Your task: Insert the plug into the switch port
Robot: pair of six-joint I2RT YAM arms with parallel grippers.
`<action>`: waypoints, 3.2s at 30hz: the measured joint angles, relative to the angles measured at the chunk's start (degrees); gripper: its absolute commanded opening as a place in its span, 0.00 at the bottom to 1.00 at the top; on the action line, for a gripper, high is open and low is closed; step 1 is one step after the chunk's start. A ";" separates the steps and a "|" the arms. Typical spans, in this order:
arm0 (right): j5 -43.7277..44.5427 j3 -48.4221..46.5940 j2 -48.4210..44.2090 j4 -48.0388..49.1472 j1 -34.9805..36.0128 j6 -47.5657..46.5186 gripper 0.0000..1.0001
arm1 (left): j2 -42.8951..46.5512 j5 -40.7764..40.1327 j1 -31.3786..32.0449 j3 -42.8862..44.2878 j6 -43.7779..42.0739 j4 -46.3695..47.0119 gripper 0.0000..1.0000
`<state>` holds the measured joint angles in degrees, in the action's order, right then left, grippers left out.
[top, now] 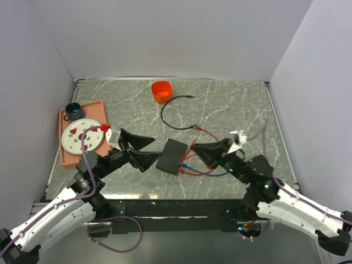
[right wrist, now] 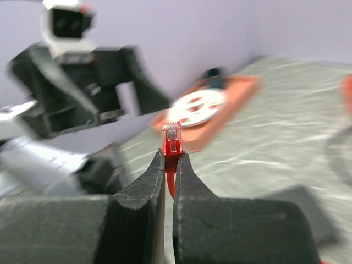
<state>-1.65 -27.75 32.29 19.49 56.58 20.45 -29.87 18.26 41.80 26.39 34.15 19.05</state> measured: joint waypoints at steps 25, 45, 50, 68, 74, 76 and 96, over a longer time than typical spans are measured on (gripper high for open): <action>24.26 -22.38 28.57 -51.34 -2.54 -15.02 0.00 | -34.95 -15.23 -7.63 7.93 -5.42 -14.05 0.97; 8.02 -24.00 50.95 -47.08 -3.19 -23.63 0.00 | -53.24 -0.74 -14.49 10.10 -6.27 -5.46 0.99; 8.35 -24.02 55.76 -45.62 -3.21 -24.46 0.00 | -57.83 2.73 -16.52 9.92 -5.81 -2.58 0.96; 12.90 -26.40 62.18 -43.85 -5.11 -25.68 0.00 | -66.07 10.78 -17.31 11.67 -4.74 3.96 0.84; 13.07 -26.95 62.69 -42.86 -6.23 -25.68 0.00 | -67.12 12.20 -17.31 12.02 -4.57 5.03 0.83; 12.94 -26.97 62.69 -42.58 -6.25 -25.68 0.00 | -67.38 12.59 -17.35 12.04 -4.52 5.42 0.83; 11.06 -27.87 64.46 -42.25 -5.88 -25.44 0.00 | -69.24 14.10 -17.35 12.92 -2.89 7.26 0.82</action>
<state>9.41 -55.61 96.75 -22.76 50.70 -4.99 -99.11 32.36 24.45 39.31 31.27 26.30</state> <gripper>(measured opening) 0.053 0.812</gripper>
